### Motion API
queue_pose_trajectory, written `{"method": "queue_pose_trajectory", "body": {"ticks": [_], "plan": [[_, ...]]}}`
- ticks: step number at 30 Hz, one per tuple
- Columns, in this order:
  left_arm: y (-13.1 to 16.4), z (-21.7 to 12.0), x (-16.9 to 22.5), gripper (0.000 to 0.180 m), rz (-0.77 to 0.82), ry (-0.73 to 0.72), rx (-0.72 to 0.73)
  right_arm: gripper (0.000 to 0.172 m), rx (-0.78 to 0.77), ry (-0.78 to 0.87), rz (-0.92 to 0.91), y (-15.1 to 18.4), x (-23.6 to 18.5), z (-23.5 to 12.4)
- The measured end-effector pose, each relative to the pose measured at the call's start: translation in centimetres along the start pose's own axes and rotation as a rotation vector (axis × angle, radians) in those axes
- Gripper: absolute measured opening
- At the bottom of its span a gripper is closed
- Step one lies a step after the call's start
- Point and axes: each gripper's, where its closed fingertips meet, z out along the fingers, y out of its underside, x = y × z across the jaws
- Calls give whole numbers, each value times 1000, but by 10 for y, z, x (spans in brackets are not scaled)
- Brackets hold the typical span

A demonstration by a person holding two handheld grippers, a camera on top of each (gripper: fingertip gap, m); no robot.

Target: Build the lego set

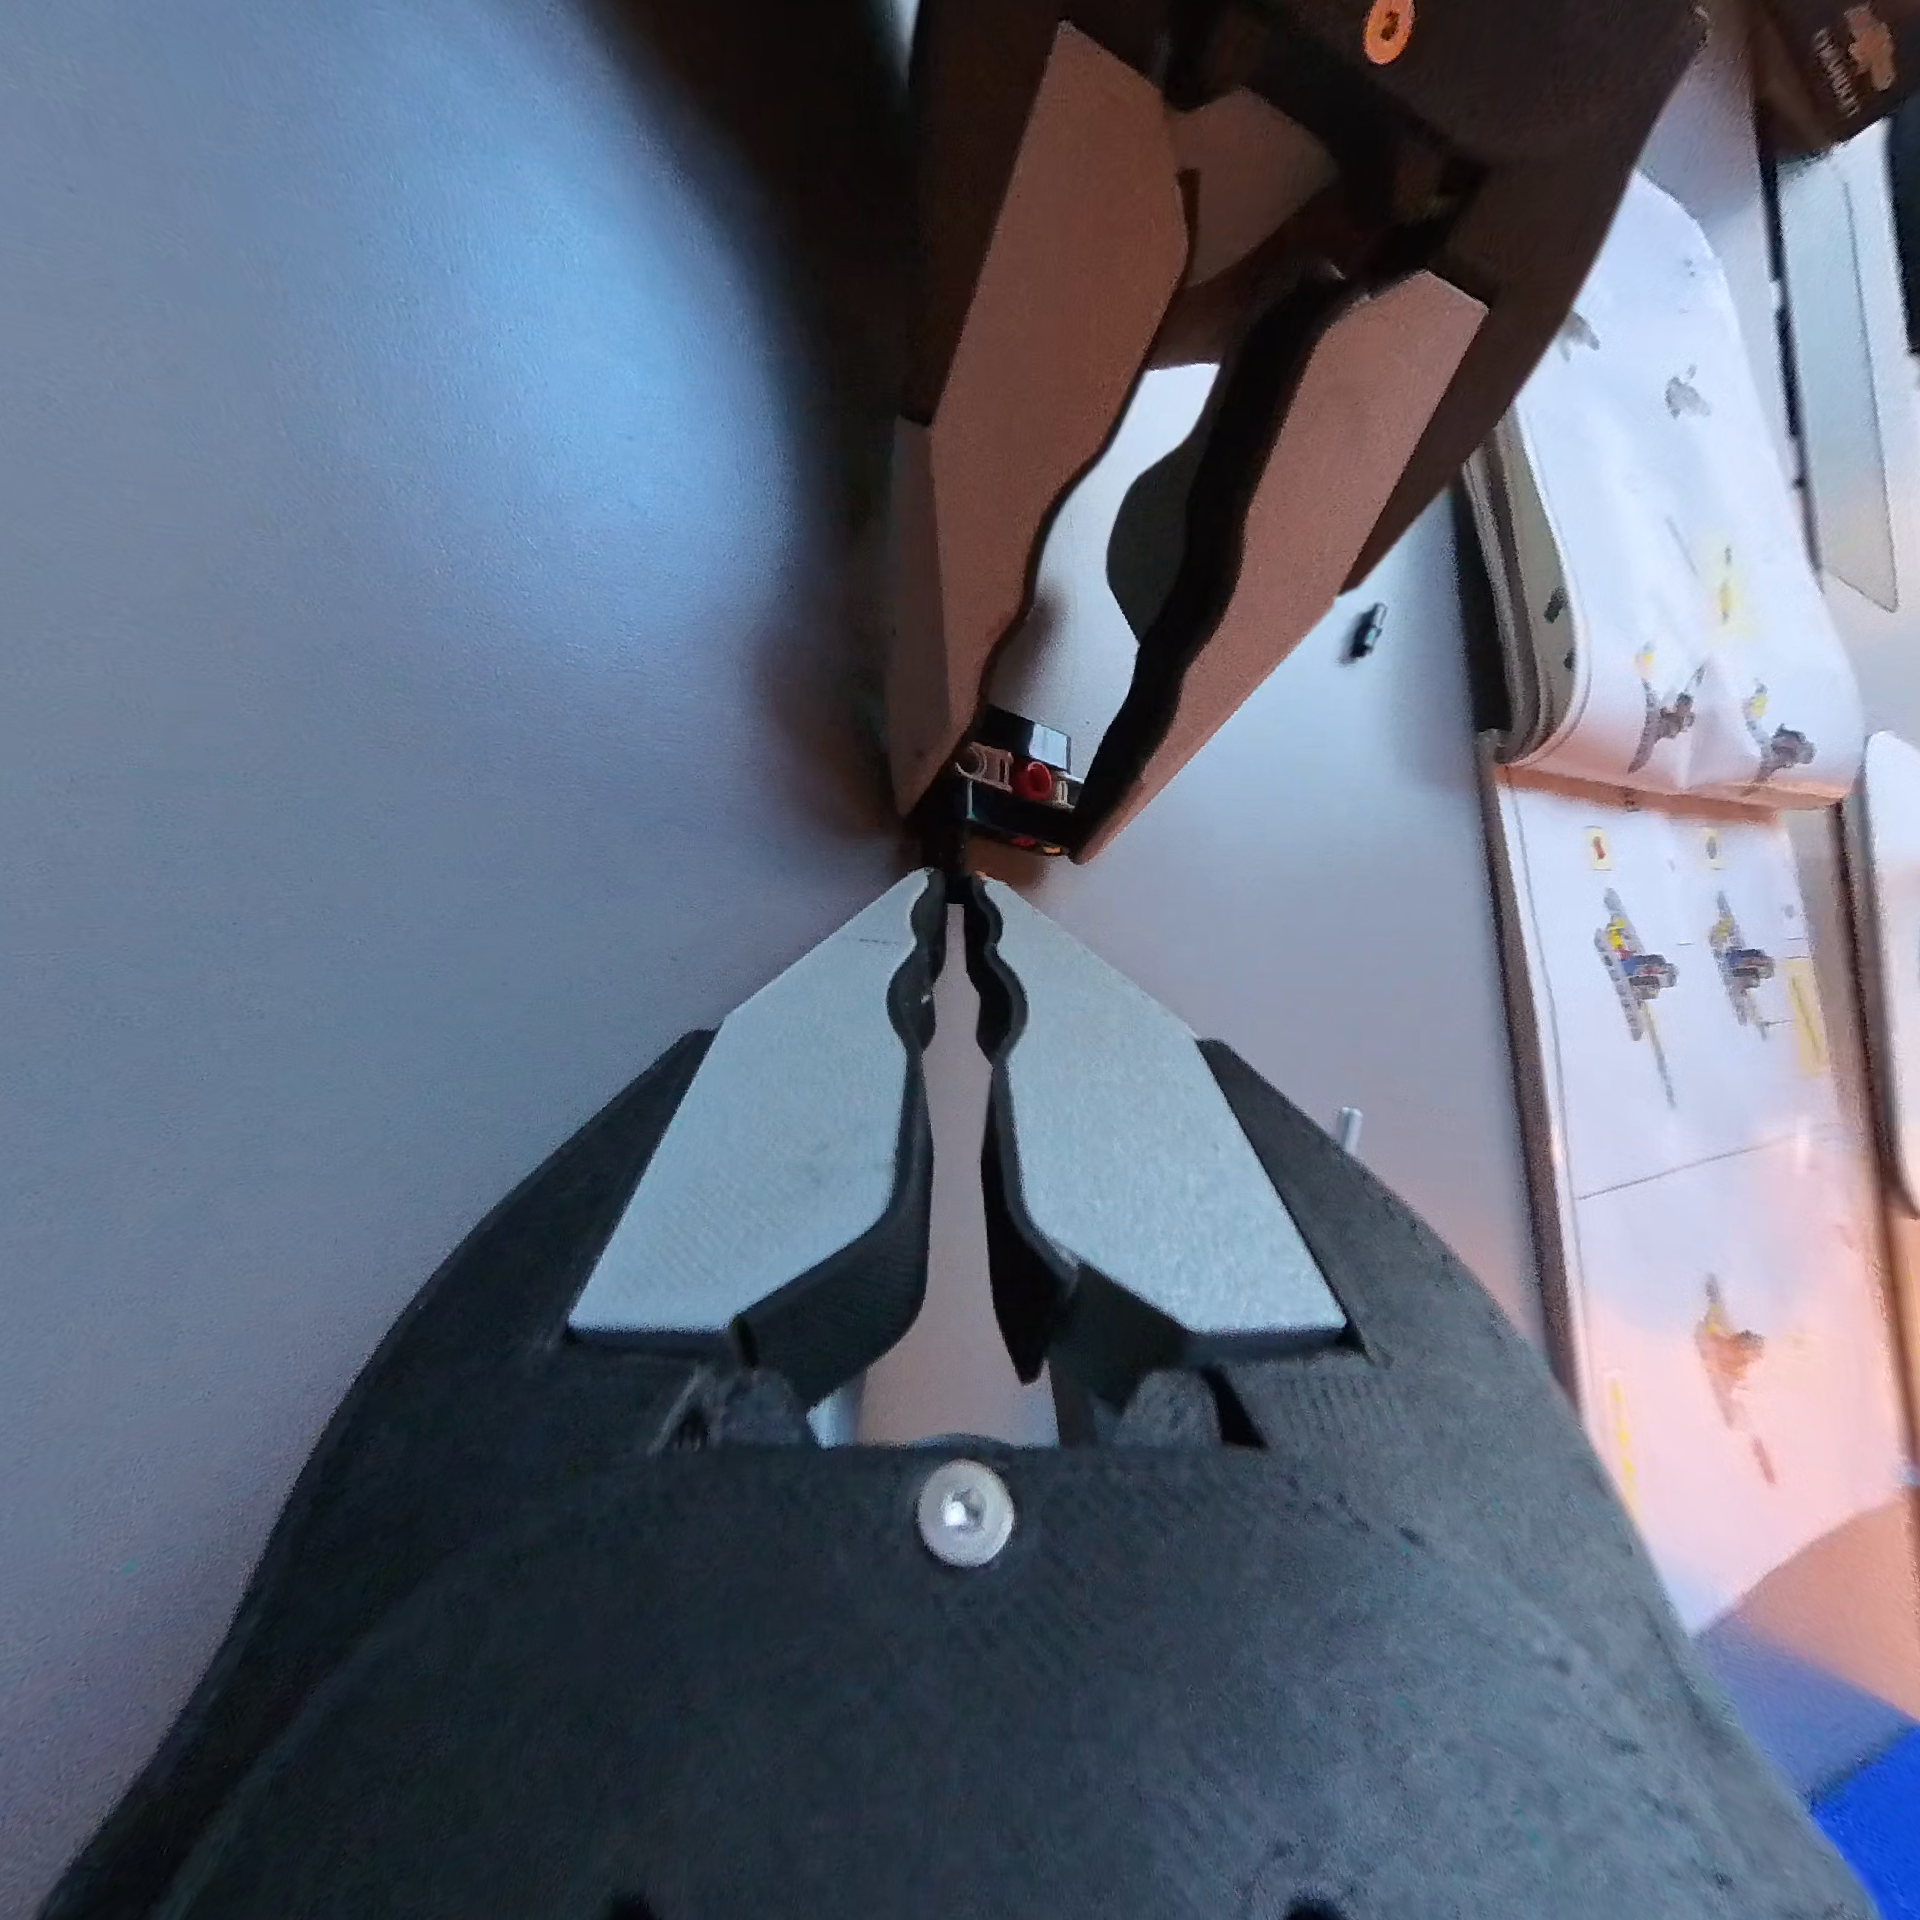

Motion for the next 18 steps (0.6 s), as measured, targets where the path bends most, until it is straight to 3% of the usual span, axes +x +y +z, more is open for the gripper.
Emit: {"method": "queue_pose_trajectory", "body": {"ticks": [7, 11, 18], "plan": [[0, 1, 0, 31, 18, -34, -39, 0, 168, -342, 454, -9, 2, -6], [0, 1, 0, 30, 3, -25, -31, 0, 171, -374, 519, -9, 3, -5], [-1, 1, -1, 31, 5, -23, -11, 0, 168, -336, 477, -4, 1, -5]]}}
